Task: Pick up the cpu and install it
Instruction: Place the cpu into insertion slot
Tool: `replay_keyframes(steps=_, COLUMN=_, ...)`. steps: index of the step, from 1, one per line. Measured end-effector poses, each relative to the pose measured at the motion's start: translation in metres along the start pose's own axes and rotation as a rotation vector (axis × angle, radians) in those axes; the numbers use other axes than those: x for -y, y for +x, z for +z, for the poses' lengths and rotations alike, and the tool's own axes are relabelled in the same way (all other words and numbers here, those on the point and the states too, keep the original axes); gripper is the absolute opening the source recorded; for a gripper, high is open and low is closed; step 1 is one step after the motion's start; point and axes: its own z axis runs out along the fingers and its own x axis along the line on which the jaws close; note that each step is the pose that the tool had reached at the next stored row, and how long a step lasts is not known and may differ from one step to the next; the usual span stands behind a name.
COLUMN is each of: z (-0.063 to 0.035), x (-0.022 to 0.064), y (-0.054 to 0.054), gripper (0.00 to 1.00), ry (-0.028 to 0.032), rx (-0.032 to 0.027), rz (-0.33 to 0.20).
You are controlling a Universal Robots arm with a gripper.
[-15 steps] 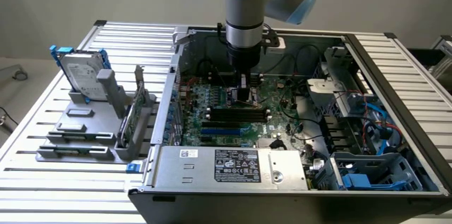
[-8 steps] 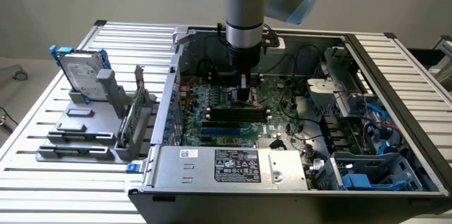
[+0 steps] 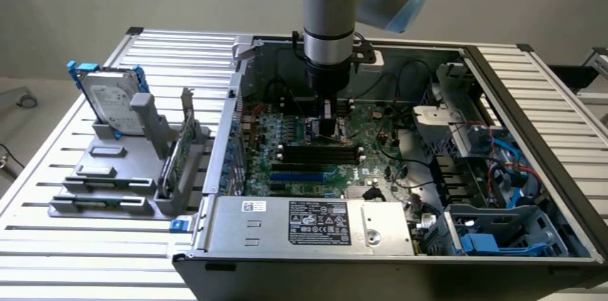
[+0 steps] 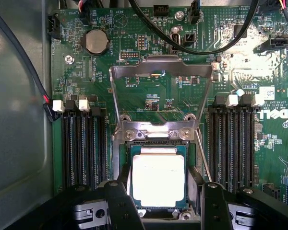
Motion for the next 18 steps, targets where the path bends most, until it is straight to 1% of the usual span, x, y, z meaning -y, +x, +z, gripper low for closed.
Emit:
replay_keyframes(steps=5, z=0.0, x=0.0, y=0.0001, gripper=0.56, ry=0.0001, rx=0.0, rz=0.0)
replay_keyframes(steps=6, z=0.0, x=0.0, y=0.0001, gripper=0.63, ry=0.0, rx=0.0, rz=0.0)
replay_keyframes(steps=18, z=0.0, x=0.0001, y=0.0031, gripper=0.63, ry=0.0, rx=0.0001, rz=0.0)
